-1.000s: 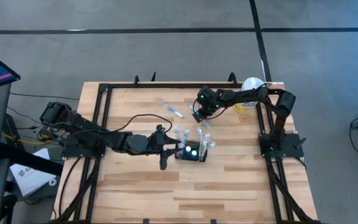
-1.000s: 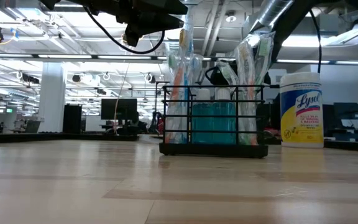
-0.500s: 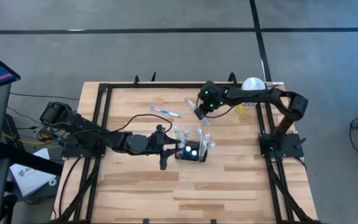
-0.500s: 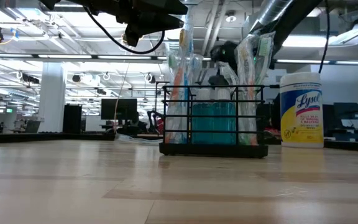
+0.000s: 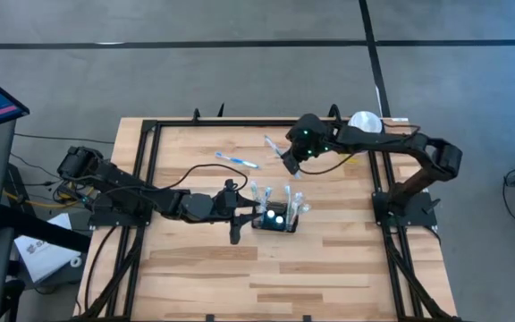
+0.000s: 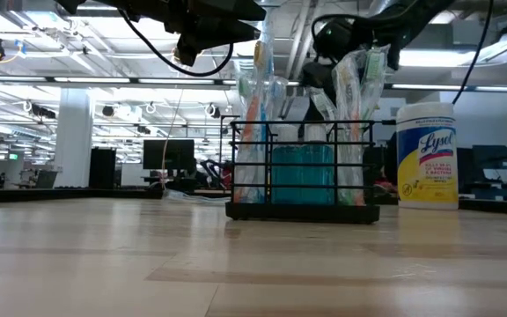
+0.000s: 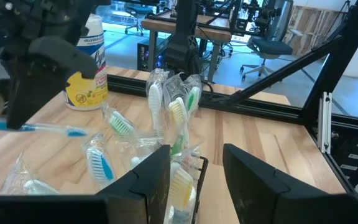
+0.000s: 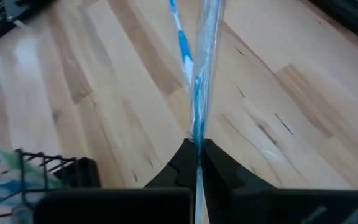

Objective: Pick & Place toothbrushing station
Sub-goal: Put the blue toothbrush into the wire organizer

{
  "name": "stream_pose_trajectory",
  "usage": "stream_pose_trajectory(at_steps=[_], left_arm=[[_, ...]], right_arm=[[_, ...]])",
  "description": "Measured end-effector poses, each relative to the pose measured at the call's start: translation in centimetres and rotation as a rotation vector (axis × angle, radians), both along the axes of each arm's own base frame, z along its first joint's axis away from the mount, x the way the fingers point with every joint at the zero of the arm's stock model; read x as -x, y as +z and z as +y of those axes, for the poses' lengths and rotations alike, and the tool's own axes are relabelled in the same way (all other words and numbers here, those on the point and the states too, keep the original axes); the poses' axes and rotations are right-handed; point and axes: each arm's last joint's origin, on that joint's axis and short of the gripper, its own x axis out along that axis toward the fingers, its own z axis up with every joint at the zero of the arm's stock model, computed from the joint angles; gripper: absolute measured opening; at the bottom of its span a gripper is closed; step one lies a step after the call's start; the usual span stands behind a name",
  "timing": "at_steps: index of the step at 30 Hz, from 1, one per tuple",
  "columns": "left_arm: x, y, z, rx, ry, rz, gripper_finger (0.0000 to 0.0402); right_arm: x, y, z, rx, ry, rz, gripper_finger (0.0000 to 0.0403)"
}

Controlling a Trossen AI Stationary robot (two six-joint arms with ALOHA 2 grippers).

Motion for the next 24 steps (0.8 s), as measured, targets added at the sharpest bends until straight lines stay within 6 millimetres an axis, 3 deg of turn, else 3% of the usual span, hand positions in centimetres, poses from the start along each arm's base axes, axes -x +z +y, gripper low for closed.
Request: stream_pose_trajectory(at_steps=[11,24], left_arm=[[0.0,0.1,0.0,-0.080,-0.014,-0.002,0.0140],[-0.1,0.8,0.2,-0.418,0.008,0.002,0.0140]], right_arm=[[0.2,1.5,1.1,0.074,0.077,-0.039,0.0000],[1.3,4.7,1.5,0.153,0.093,-0.178,0.0003]])
